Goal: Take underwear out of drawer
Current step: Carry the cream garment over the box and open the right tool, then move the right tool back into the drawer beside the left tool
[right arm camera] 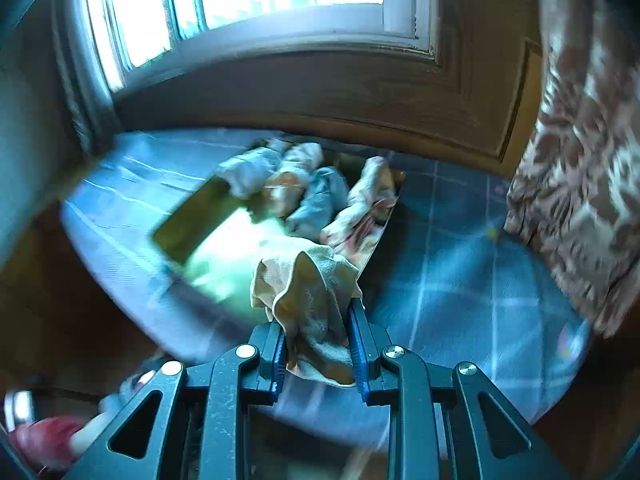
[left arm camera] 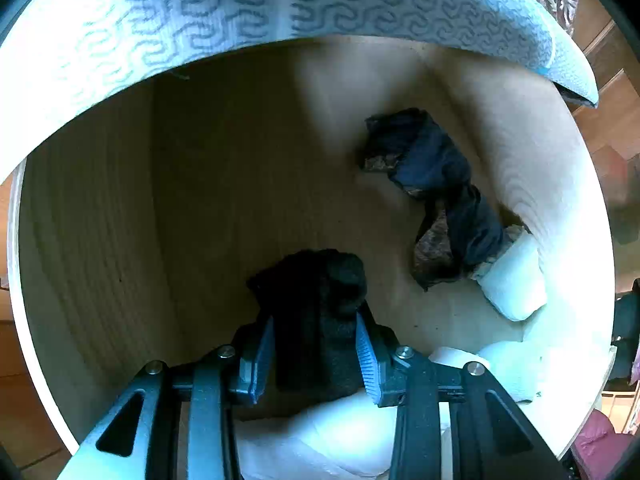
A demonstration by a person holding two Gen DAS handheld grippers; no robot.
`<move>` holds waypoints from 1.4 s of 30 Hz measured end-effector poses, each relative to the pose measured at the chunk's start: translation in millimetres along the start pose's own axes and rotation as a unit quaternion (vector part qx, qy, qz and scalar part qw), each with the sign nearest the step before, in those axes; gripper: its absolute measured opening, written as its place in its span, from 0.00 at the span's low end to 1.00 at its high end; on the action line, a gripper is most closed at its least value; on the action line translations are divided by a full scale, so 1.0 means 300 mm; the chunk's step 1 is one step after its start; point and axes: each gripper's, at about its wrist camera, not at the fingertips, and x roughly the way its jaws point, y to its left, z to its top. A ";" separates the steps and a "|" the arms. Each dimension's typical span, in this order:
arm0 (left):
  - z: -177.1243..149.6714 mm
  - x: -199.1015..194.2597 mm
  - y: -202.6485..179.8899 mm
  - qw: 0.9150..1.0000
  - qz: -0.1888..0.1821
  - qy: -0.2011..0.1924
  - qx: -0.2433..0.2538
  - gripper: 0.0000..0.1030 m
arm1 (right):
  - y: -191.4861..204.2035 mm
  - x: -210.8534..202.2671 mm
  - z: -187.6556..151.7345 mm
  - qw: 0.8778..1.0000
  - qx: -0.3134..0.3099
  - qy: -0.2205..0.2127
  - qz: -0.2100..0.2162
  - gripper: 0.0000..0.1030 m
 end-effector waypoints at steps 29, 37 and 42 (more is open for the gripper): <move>-0.003 -0.001 0.014 1.000 -0.014 0.005 0.001 0.36 | 0.007 0.179 -0.013 0.998 -0.016 -0.028 -0.047 0.67; -0.003 0.001 0.010 1.000 -0.010 0.008 0.001 0.36 | 0.036 0.013 -0.299 0.998 -0.016 -0.054 0.016 0.80; -0.001 0.005 0.005 1.000 -0.009 0.011 0.001 0.37 | 0.082 -0.017 -0.476 0.997 -0.024 -0.056 0.044 0.94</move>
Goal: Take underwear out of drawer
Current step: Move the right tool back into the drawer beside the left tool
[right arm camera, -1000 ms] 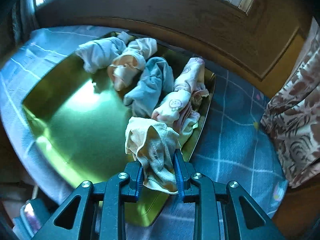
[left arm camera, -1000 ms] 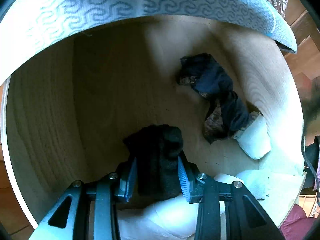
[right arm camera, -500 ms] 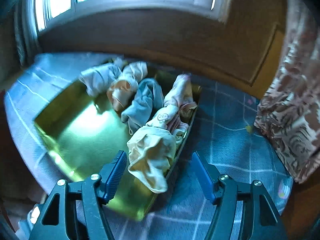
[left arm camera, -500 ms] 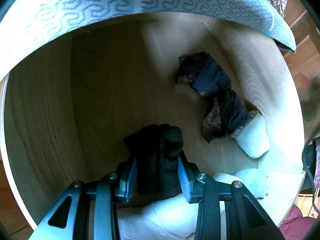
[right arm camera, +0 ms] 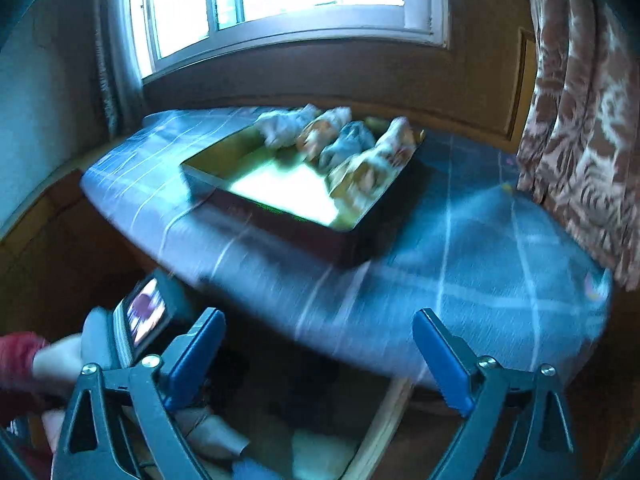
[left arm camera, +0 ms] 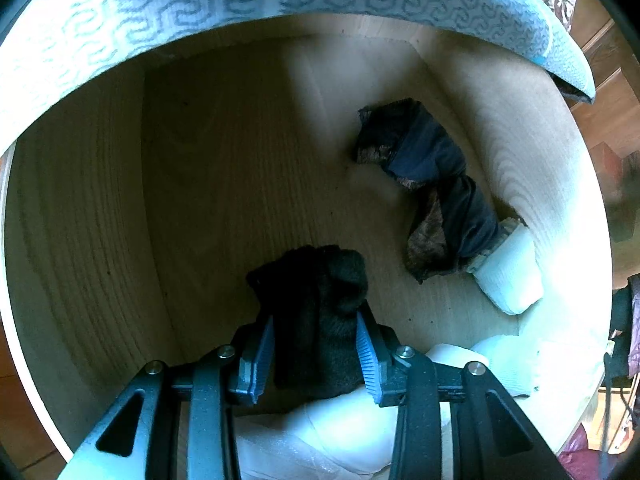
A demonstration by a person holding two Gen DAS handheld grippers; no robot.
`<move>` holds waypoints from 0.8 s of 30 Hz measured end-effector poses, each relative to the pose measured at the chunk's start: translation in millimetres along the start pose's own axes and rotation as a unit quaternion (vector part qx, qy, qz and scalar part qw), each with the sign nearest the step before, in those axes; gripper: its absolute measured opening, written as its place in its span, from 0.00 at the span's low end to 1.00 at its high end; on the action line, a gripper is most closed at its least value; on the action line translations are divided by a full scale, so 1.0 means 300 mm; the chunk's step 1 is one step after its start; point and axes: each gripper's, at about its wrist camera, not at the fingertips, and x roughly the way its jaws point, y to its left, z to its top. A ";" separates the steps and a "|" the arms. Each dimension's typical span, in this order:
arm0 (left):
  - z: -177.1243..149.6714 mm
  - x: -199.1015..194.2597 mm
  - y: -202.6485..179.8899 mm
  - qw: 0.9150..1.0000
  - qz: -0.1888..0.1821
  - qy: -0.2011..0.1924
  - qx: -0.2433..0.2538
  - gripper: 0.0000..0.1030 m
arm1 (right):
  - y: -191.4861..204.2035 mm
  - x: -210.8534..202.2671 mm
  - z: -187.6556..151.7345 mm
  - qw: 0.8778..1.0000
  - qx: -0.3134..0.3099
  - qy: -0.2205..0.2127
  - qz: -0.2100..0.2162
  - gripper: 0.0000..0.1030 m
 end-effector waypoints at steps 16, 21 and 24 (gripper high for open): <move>-0.001 0.012 -0.007 1.000 0.007 0.002 0.000 0.37 | 0.099 0.312 -0.270 0.984 -0.035 0.173 0.012 0.74; -0.003 0.015 -0.017 1.000 0.009 0.003 0.000 0.37 | 0.101 0.398 -0.279 0.974 -0.057 0.220 -0.017 0.68; -0.007 0.010 -0.014 1.000 0.006 -0.002 -0.001 0.37 | 0.138 0.433 -0.298 0.964 -0.093 0.246 -0.021 0.74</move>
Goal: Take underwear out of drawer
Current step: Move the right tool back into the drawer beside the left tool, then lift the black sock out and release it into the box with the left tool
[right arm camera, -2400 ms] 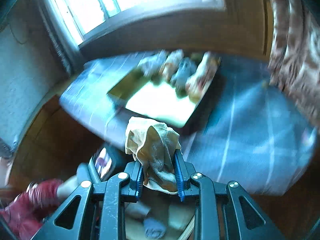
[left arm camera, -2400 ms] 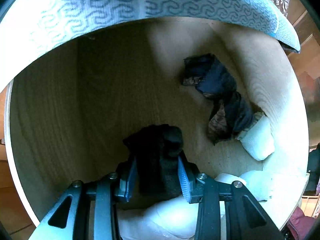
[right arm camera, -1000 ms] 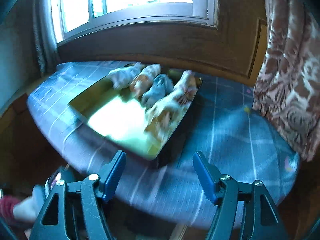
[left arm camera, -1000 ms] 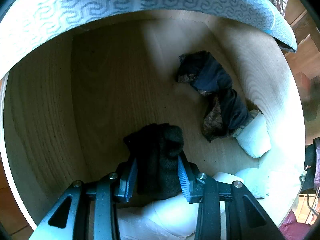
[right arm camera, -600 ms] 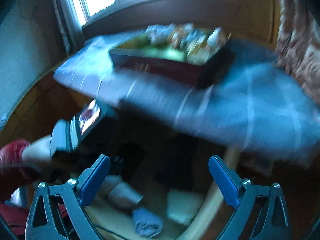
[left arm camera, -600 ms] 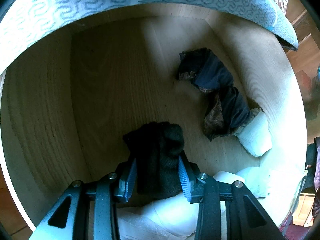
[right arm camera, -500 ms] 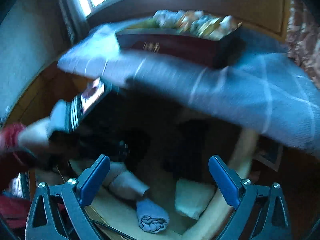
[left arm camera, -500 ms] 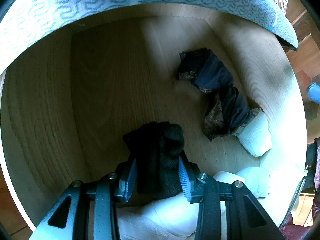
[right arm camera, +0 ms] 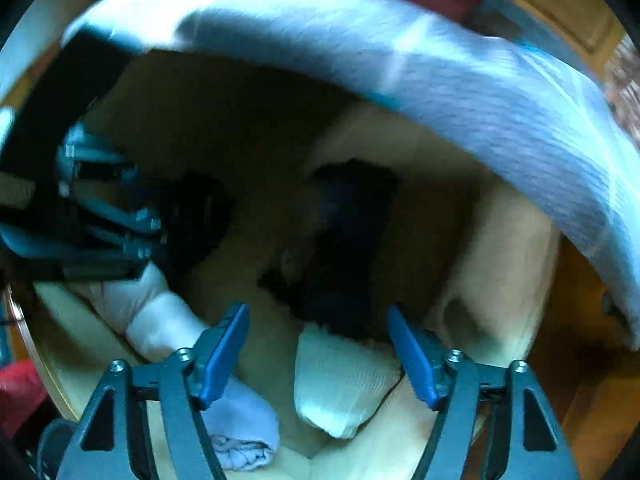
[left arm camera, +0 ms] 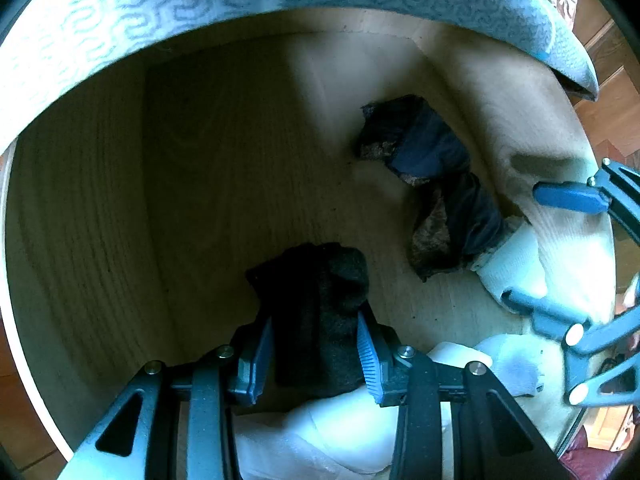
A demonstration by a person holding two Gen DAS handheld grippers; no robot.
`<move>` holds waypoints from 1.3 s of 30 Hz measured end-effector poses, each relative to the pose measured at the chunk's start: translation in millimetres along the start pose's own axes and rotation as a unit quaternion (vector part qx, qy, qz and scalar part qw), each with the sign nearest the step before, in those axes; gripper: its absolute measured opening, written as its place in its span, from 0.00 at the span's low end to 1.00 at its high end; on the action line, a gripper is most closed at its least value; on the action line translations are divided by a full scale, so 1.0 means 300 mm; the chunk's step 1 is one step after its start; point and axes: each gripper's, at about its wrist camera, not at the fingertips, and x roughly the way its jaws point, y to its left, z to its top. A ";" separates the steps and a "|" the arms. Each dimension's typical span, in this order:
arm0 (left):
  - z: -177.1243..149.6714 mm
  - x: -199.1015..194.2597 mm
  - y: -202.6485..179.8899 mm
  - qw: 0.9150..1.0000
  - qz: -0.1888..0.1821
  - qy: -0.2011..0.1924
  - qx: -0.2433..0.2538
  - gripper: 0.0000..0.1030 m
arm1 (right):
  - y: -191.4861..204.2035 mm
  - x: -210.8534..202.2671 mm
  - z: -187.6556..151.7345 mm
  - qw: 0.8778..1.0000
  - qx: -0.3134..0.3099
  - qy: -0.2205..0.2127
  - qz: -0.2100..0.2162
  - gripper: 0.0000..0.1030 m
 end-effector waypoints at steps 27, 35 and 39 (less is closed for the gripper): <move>-0.065 -0.188 0.084 0.996 -0.039 -0.072 -0.019 0.32 | 0.260 0.225 0.065 0.968 -0.098 0.061 0.221 0.74; -0.076 -0.199 0.082 0.997 -0.020 -0.072 -0.005 0.32 | 0.248 0.317 0.071 0.957 -0.085 0.106 0.256 0.59; -0.067 -0.215 0.078 0.997 -0.026 -0.077 -0.009 0.32 | 0.210 0.326 0.034 0.959 -0.077 0.107 0.251 0.55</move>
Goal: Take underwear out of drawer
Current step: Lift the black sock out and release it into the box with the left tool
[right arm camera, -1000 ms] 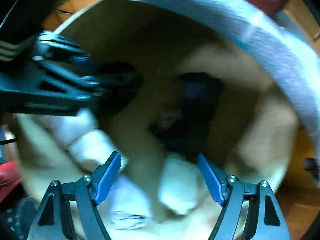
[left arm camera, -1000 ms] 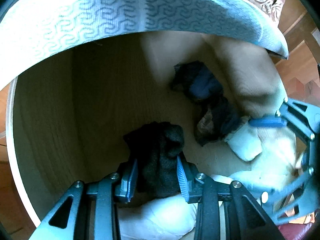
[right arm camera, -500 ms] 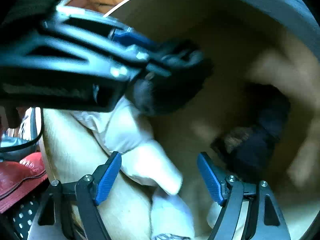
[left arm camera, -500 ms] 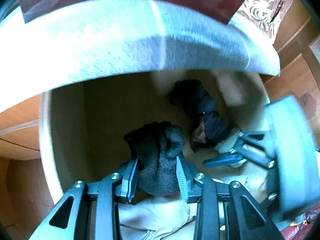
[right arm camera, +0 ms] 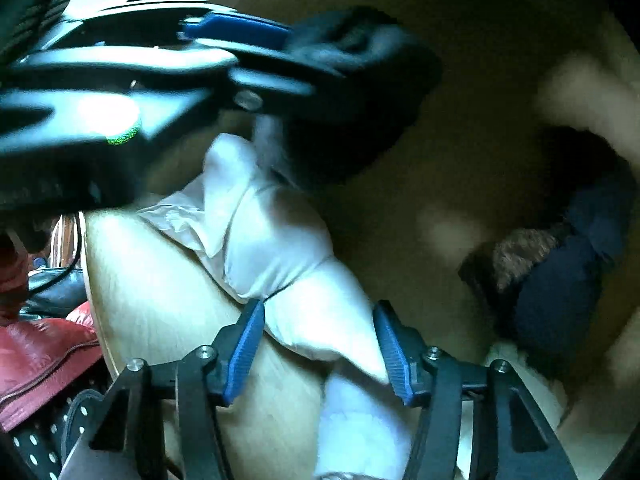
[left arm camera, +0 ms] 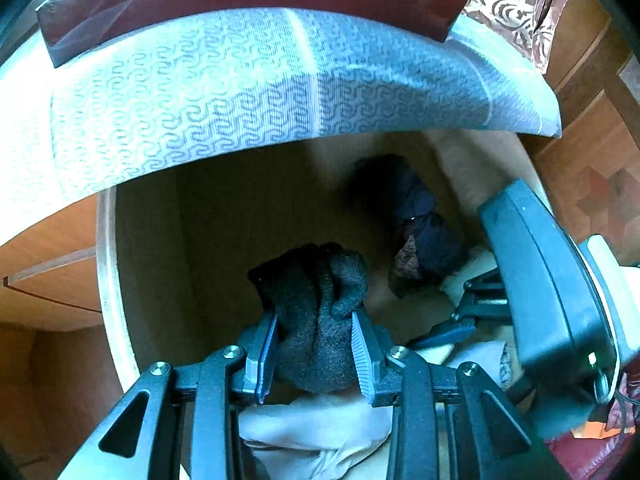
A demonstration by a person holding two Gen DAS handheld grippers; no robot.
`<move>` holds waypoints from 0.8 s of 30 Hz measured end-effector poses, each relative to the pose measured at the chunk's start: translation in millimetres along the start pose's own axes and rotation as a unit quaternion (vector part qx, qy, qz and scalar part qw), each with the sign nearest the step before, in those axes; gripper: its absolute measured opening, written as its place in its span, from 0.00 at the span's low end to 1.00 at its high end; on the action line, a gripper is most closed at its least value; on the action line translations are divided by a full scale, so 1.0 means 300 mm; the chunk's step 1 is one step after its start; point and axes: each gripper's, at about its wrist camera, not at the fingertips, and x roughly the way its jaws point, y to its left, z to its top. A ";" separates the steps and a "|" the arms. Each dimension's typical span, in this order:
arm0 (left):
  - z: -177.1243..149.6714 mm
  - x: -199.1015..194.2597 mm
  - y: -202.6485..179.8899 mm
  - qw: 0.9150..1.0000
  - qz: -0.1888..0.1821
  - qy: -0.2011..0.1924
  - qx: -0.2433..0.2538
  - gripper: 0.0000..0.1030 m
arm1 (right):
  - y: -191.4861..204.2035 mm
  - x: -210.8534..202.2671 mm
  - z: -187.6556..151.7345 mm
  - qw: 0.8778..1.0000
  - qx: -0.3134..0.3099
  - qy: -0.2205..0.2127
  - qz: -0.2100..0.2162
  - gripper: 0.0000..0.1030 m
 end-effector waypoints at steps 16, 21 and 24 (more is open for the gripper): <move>0.040 -0.314 0.078 0.996 -0.036 -0.074 -0.018 0.32 | -0.060 -0.034 -0.069 0.998 0.040 -0.040 0.012 0.72; 0.110 -0.488 0.069 0.993 -0.048 -0.107 -0.011 0.32 | -0.101 -0.050 -0.079 0.997 0.067 -0.045 -0.019 0.72; 0.154 -0.584 0.059 0.990 -0.047 -0.133 -0.003 0.32 | -0.094 -0.070 -0.083 0.993 0.075 -0.062 -0.063 0.72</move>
